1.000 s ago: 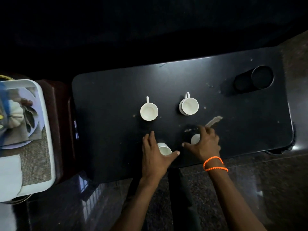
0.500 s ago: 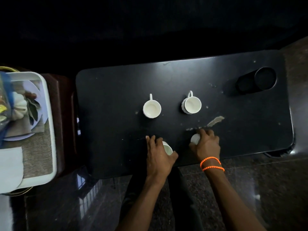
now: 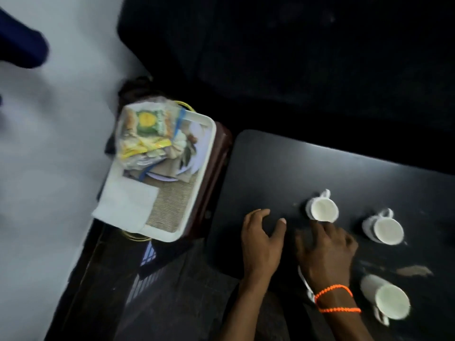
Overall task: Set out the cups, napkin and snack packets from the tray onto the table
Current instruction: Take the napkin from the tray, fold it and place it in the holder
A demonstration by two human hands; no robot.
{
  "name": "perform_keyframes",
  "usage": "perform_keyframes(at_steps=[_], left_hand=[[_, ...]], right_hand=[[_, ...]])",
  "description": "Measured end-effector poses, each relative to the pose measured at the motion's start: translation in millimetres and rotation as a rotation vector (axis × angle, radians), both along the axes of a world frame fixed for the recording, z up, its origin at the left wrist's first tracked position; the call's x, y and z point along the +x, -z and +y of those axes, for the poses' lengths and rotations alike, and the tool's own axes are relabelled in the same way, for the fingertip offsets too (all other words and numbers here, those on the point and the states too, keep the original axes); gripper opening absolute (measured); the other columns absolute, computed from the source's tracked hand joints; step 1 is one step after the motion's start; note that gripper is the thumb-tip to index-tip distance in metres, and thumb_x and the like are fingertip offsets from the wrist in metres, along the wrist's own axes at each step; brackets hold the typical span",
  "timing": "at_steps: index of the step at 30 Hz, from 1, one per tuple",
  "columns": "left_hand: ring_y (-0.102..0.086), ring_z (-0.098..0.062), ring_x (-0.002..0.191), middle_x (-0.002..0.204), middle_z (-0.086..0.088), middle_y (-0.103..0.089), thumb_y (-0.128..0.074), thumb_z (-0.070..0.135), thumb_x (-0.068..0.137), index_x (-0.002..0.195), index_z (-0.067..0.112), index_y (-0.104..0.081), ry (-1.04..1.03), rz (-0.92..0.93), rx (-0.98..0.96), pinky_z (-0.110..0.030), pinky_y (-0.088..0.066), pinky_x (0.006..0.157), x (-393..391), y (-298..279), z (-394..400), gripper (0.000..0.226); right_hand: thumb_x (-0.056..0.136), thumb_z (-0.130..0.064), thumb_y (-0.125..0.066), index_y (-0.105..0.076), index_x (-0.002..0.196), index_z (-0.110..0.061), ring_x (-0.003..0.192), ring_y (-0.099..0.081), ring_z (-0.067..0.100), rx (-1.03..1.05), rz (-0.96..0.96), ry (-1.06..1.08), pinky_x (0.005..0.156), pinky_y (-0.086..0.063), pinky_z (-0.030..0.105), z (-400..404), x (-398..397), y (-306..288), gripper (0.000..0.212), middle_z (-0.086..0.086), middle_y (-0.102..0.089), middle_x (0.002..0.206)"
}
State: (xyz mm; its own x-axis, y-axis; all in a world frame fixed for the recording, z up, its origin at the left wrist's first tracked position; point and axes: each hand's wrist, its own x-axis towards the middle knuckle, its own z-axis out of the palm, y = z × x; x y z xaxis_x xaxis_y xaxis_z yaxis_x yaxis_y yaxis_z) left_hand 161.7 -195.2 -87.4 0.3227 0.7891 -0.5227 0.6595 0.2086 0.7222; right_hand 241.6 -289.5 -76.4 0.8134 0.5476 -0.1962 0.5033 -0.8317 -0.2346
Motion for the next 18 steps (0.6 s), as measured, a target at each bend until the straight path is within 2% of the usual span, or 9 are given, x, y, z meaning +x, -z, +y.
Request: perform_keyframes(at_steps=[3,5,7,9,10,13,15,17,18], left_hand=[[-0.066,-0.018,0.116,0.125,-0.001,-0.067,-0.077,0.025,0.092,0.123,0.014,-0.073,-0.176,-0.036,0.07,-0.042,-0.055,0.105,-23,-11,52,0.033],[-0.067,-0.017,0.112,0.12,-0.002,-0.071,-0.075,0.017,0.092,0.119,0.012,-0.075,-0.282,-0.025,0.124,-0.04,-0.055,0.103,-42,-19,88,0.027],[-0.068,-0.02,0.111,0.116,-0.005,-0.074,-0.074,0.009,0.09,0.115,0.009,-0.076,-0.385,0.012,0.198,-0.034,-0.052,0.103,-68,-26,123,0.025],[-0.067,-0.025,0.114,0.119,-0.009,-0.074,-0.075,0.007,0.089,0.117,0.006,-0.076,-0.49,0.06,0.251,-0.028,-0.048,0.101,-99,-29,151,0.028],[-0.066,-0.028,0.117,0.123,-0.012,-0.073,-0.075,0.007,0.089,0.121,0.004,-0.074,-0.564,0.076,0.271,-0.032,-0.049,0.103,-116,-29,162,0.032],[-0.061,-0.035,0.129,0.141,-0.021,-0.062,-0.079,0.016,0.09,0.143,0.0,-0.057,-0.848,0.119,0.264,-0.048,-0.05,0.109,-167,-23,187,0.059],[-0.059,-0.04,0.131,0.147,-0.023,-0.056,-0.081,0.029,0.088,0.149,0.003,-0.048,-0.993,0.175,0.187,-0.053,-0.051,0.107,-195,-14,199,0.074],[-0.064,-0.04,0.123,0.139,-0.023,-0.063,-0.081,0.041,0.082,0.14,0.003,-0.057,-1.059,0.181,0.051,-0.057,-0.054,0.103,-214,-6,210,0.074],[-0.07,-0.039,0.113,0.127,-0.022,-0.072,-0.079,0.045,0.08,0.128,0.003,-0.067,-1.056,0.154,0.001,-0.058,-0.058,0.098,-218,-4,214,0.065]], right_hand=[[0.084,-0.036,-0.053,-0.065,0.079,-0.018,0.078,-0.062,0.036,0.12,0.131,-0.229,0.073,-0.043,0.043,76,-24,-4,0.022,0.008,-0.066,0.08],[0.087,-0.027,-0.056,-0.063,0.078,-0.016,0.078,-0.061,0.037,0.21,0.211,-0.374,0.069,-0.046,0.043,128,-44,-4,0.016,0.01,-0.065,0.081],[0.089,-0.018,-0.063,-0.068,0.088,-0.01,0.087,-0.061,0.039,0.244,0.31,-0.498,0.074,-0.05,0.045,179,-66,1,0.01,0.014,-0.067,0.09],[0.09,-0.021,-0.063,-0.068,0.105,-0.007,0.1,-0.059,0.039,0.21,0.402,-0.59,0.086,-0.05,0.045,226,-87,8,0.021,0.017,-0.066,0.104],[0.09,-0.025,-0.063,-0.066,0.113,-0.007,0.106,-0.057,0.038,0.183,0.418,-0.632,0.091,-0.048,0.044,248,-98,13,0.029,0.017,-0.064,0.11],[0.093,-0.036,-0.06,-0.057,0.129,-0.008,0.118,-0.051,0.037,0.092,0.39,-0.699,0.097,-0.046,0.044,299,-132,26,0.046,0.016,-0.056,0.124],[0.093,-0.045,-0.058,-0.054,0.13,-0.009,0.12,-0.047,0.037,0.051,0.321,-0.702,0.096,-0.044,0.046,319,-153,34,0.051,0.015,-0.052,0.128],[0.091,-0.051,-0.058,-0.052,0.128,-0.008,0.119,-0.047,0.037,0.022,0.244,-0.703,0.096,-0.042,0.047,329,-171,38,0.057,0.015,-0.052,0.128],[0.09,-0.053,-0.06,-0.051,0.129,-0.008,0.119,-0.048,0.038,0.009,0.23,-0.696,0.098,-0.042,0.047,332,-178,40,0.061,0.016,-0.053,0.128]])
